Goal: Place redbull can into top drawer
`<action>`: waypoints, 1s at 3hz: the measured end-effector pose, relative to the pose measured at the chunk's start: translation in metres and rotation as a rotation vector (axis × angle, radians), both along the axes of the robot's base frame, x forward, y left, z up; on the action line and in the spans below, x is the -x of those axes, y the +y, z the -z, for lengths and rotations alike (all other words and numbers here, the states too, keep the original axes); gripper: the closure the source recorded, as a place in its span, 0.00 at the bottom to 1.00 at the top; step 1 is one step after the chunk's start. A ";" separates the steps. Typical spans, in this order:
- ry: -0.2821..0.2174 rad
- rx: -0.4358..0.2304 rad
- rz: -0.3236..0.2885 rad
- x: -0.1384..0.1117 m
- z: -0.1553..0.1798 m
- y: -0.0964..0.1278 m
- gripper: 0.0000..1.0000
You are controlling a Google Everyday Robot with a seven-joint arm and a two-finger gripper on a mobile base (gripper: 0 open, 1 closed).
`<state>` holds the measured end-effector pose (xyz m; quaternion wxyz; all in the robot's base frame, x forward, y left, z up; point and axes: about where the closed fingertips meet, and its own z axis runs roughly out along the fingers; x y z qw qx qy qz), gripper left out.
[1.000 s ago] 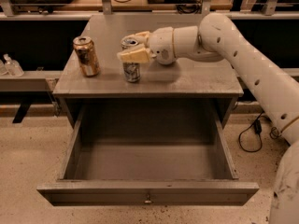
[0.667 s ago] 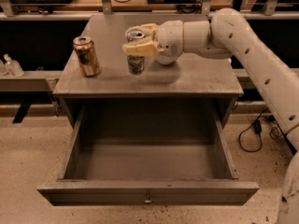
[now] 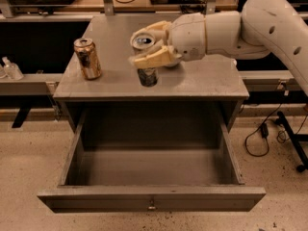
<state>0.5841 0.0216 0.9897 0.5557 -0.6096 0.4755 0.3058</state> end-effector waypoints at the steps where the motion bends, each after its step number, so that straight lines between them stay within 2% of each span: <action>1: 0.052 0.044 -0.039 0.020 0.031 0.015 1.00; 2: 0.052 0.043 -0.039 0.020 0.031 0.015 1.00; 3: 0.075 0.042 -0.001 0.024 0.054 0.019 1.00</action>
Offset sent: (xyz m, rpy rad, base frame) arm -0.0200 0.0152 -0.0313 -0.0441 0.0515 0.0385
